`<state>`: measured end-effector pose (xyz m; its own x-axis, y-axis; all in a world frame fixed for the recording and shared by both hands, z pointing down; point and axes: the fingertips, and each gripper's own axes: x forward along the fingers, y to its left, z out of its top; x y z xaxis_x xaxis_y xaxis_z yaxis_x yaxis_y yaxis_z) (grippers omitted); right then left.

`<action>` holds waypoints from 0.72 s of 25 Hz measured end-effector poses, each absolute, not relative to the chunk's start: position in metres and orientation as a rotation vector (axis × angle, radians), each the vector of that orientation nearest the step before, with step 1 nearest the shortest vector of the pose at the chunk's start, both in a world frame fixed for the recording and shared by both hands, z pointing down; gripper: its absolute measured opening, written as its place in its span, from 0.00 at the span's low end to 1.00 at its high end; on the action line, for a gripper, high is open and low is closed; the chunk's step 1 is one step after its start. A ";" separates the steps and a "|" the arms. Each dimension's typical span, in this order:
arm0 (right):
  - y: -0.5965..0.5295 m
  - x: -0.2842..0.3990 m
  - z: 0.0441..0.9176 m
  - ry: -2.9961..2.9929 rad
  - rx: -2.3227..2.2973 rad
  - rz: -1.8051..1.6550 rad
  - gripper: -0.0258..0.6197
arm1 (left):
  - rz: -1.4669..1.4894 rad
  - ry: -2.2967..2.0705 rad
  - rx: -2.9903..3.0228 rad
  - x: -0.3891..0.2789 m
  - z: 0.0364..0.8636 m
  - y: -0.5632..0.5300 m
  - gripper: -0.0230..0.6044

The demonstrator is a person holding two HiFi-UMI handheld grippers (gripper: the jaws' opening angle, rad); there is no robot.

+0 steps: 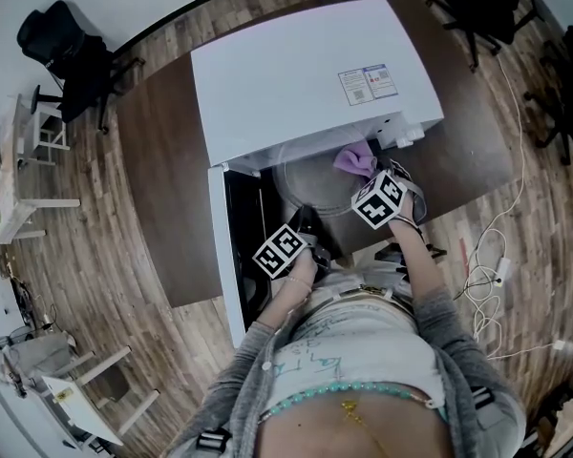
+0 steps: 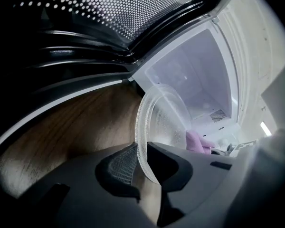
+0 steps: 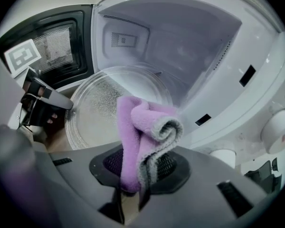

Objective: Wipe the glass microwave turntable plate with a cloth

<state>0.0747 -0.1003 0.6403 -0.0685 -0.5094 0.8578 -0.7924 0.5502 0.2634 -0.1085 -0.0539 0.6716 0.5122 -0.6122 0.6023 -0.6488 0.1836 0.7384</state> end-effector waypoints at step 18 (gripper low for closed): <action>-0.054 0.025 0.660 -1.848 0.759 0.343 0.21 | 0.047 -1.173 1.488 -0.109 0.673 -0.054 0.13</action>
<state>0.0252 -0.0536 0.6598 -0.2389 -0.3396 0.9097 -0.6435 0.7570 0.1136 -0.1085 -0.0537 0.6731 0.4938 -0.6175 0.6123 -0.6647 0.1860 0.7236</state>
